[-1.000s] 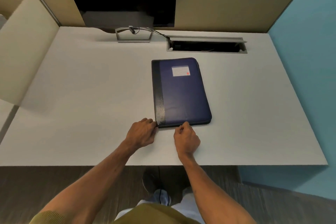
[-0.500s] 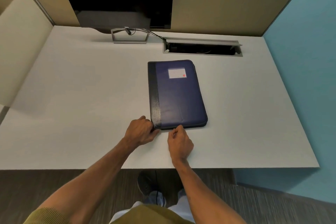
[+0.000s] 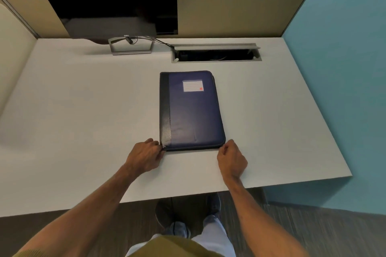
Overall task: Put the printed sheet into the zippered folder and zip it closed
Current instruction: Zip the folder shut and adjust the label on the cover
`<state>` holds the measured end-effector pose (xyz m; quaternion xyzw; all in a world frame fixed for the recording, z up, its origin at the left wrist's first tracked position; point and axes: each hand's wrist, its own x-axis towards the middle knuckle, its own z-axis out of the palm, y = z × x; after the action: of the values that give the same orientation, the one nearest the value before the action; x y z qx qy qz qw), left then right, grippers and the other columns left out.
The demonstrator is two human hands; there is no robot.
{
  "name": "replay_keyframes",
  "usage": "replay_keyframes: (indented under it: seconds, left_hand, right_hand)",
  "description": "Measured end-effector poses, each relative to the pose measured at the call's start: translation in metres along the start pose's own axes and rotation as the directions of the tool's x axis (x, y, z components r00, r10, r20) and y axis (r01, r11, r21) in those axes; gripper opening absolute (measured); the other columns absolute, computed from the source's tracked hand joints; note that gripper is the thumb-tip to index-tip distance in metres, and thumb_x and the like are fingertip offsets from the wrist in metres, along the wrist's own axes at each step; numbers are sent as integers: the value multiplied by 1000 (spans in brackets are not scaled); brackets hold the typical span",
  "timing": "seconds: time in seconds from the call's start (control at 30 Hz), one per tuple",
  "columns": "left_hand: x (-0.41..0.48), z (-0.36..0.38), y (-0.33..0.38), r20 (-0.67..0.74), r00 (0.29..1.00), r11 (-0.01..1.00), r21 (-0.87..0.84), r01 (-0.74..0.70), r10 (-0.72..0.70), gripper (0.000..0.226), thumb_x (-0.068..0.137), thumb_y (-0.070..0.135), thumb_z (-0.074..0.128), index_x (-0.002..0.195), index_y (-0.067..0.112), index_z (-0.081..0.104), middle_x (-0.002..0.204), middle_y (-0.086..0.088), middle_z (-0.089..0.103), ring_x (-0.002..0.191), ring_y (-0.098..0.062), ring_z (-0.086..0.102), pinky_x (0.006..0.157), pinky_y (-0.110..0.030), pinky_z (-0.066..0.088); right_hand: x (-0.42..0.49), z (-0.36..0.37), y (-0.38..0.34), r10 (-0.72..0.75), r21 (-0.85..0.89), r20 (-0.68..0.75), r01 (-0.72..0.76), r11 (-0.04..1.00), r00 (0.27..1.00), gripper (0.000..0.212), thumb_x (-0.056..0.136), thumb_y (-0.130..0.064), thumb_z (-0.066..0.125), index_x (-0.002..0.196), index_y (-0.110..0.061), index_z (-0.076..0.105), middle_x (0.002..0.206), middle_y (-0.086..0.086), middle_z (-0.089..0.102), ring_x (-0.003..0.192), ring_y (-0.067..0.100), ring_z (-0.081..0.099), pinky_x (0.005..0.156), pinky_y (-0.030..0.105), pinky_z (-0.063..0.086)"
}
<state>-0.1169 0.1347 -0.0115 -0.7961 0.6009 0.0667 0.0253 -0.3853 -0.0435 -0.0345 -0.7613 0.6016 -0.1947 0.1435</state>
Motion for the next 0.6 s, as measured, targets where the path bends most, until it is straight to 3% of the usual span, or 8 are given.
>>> replay_keyframes:
  seconds: [0.17,0.27,0.33,0.43,0.6]
  left_hand:
    - [-4,-1,-1,-21,999,1000,-14,27,-27,45,98,50,36,89,22,71,85,6,70,87,-21,64,55,-32,44]
    - [-8,-7,3,-127,984,990,-77,115,-124,43,93,60,48,96,21,66,93,3,66,82,-18,57,58,-30,41]
    - [-6,-9,13,-211,957,977,-114,178,-199,48,91,59,58,114,17,62,111,-1,63,93,-22,57,73,-36,48]
    - [6,-9,41,-260,919,949,-186,253,-296,62,88,57,64,135,17,54,137,-5,55,119,-28,55,100,-46,43]
    - [43,-15,120,-205,978,987,-158,2,-35,58,93,57,59,140,24,51,147,-3,52,131,-28,53,111,-45,44]
  right_hand:
    - [6,-8,15,-129,32,24,128,991,991,14,105,-20,59,91,-22,59,80,-8,59,63,11,53,47,30,48]
    - [19,-11,25,-201,61,84,196,979,976,8,105,-22,58,97,-23,61,91,-8,61,72,11,55,53,32,52]
    - [29,-12,30,-229,100,127,217,971,965,7,105,-20,59,100,-24,62,95,-9,62,76,11,57,56,31,54]
    - [42,-13,35,-277,145,194,251,957,941,8,103,-18,62,99,-25,63,95,-11,62,76,9,58,59,26,53]
    - [59,-19,43,-369,216,282,315,924,886,10,99,-19,67,97,-26,62,92,-13,61,77,6,58,63,17,47]
